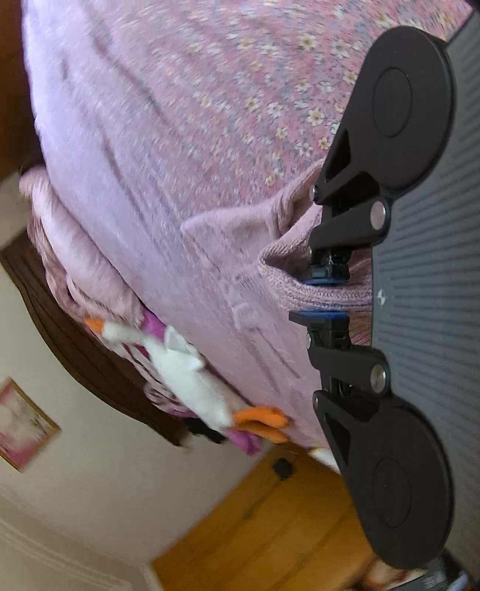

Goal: Fold small clothes
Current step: 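Grasp the ribbed hem with both tools and lift it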

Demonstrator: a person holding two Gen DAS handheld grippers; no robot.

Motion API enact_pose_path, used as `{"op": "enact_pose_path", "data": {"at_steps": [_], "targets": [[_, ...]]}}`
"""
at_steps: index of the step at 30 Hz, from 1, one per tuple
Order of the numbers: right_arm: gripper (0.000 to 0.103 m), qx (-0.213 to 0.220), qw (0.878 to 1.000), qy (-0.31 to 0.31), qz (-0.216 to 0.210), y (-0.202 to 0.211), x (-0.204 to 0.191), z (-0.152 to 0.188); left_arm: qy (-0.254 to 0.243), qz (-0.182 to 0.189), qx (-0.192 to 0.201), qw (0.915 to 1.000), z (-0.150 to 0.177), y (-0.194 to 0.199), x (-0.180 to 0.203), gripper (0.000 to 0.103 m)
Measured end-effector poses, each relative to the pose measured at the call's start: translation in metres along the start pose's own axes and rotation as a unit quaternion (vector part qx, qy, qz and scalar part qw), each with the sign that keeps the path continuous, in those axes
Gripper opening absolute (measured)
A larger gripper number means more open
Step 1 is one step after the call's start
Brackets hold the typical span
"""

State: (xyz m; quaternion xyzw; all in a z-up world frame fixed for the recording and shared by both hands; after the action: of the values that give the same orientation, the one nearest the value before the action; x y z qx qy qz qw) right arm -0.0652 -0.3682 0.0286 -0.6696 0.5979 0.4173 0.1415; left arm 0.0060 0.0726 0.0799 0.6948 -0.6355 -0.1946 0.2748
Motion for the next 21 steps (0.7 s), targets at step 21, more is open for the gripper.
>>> {"op": "enact_pose_path", "data": {"at_steps": [21], "targets": [[0.015, -0.020, 0.996, 0.048, 0.071, -0.049, 0.023, 0.025, -0.007, 0.008, -0.044, 0.9990, 0.016, -0.042, -0.003, 0.018]]}}
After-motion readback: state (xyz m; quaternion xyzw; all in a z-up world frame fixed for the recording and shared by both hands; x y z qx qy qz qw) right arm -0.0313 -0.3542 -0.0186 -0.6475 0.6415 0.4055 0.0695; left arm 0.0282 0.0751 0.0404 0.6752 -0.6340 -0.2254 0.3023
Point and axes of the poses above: each gripper's, at about its wrist camera, not at the fingertips, and y roughly against the way its jaws point, x to its right, z to its underside, the point moved 1 cm from there along -y, roughly the way its jaws point, and after that the axes turned 5 degrees about -z, right-handed, at the moved point
